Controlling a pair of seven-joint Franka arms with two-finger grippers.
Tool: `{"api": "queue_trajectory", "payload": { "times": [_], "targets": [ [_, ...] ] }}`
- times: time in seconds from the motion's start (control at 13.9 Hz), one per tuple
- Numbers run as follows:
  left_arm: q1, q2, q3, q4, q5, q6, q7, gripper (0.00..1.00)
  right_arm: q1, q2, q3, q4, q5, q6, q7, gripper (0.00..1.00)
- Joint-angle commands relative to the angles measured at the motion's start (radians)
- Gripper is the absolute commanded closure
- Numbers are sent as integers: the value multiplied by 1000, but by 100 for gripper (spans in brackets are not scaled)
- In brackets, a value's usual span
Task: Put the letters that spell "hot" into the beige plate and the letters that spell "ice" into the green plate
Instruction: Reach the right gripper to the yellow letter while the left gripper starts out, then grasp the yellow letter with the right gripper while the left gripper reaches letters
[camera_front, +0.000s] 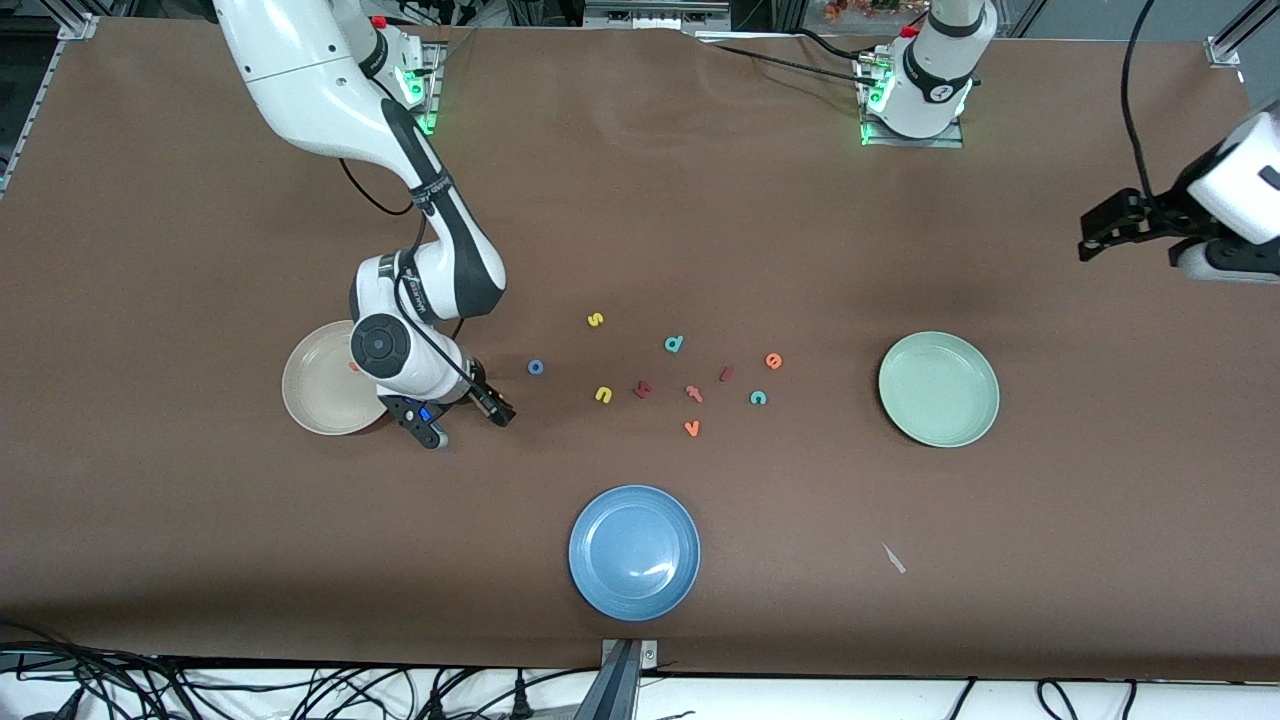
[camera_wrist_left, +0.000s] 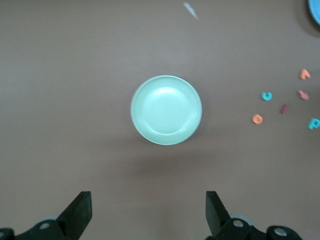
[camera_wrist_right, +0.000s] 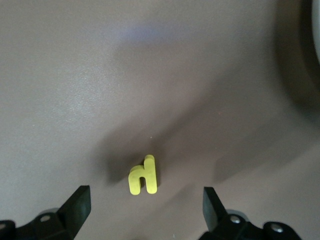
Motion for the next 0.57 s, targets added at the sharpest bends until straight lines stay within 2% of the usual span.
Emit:
{"api": "queue_trajectory", "payload": {
  "times": [0.0, 0.29, 0.5],
  "targets": [
    [-42, 30, -39, 13, 11, -20, 4, 0, 6, 33, -3, 30, 4, 23, 7, 1],
    [-160, 179, -45, 16, 6, 8, 4, 0, 5, 36, -3, 30, 5, 36, -2, 23],
    [-243, 288, -45, 28, 6, 100, -16, 0, 5, 36, -3, 30, 4, 36, -6, 39]
  ]
}}
